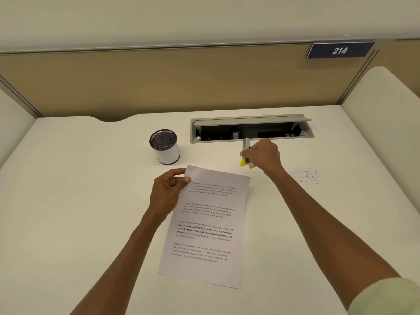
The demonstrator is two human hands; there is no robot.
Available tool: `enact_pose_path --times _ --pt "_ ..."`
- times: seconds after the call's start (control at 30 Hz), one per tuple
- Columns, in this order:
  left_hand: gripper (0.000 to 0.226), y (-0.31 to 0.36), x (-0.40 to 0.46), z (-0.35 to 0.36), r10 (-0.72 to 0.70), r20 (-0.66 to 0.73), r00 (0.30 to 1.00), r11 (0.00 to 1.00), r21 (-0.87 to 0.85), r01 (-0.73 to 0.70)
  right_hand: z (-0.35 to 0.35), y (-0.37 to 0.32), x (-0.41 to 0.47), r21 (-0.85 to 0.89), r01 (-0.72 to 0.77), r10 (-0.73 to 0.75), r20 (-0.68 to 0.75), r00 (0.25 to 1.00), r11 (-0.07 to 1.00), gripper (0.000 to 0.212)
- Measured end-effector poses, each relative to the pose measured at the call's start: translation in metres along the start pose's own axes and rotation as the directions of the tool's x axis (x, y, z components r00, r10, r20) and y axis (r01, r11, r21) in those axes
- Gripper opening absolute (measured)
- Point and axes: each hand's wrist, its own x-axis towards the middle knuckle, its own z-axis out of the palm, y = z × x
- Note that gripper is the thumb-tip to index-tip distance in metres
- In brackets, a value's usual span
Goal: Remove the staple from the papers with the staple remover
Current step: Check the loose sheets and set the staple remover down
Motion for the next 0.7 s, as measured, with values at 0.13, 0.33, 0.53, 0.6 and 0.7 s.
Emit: enact_pose_path --times 0.13,0.33,0.53,0.6,0.7 --pt "0.024 -0.003 0.003 -0.009 0.001 0.013 1.0 0.999 0.049 -0.001 0.014 0.019 0.008 -0.238 -0.023 0.023 -0.002 1.0 0.971 0.027" --pt "0.022 -0.011 0.006 -0.017 -0.012 -0.017 1.0 0.999 0.046 0.013 0.039 0.034 0.004 -0.307 -0.011 0.022 0.033 0.999 0.952 0.031" --pt "0.023 -0.013 0.004 -0.02 -0.025 -0.021 0.999 0.999 0.025 0.026 0.053 0.045 -0.002 -0.268 0.047 -0.038 0.036 0.999 0.962 0.029" --pt "0.021 -0.012 0.003 -0.02 -0.03 -0.018 0.999 0.999 0.015 0.031 0.055 0.047 -0.002 -0.262 0.052 -0.043 0.04 0.998 0.964 0.026" --pt "0.022 -0.01 0.001 -0.019 -0.038 -0.016 0.999 0.999 0.009 0.038 0.057 0.049 -0.001 -0.264 0.054 -0.042 0.053 0.998 0.963 0.032"
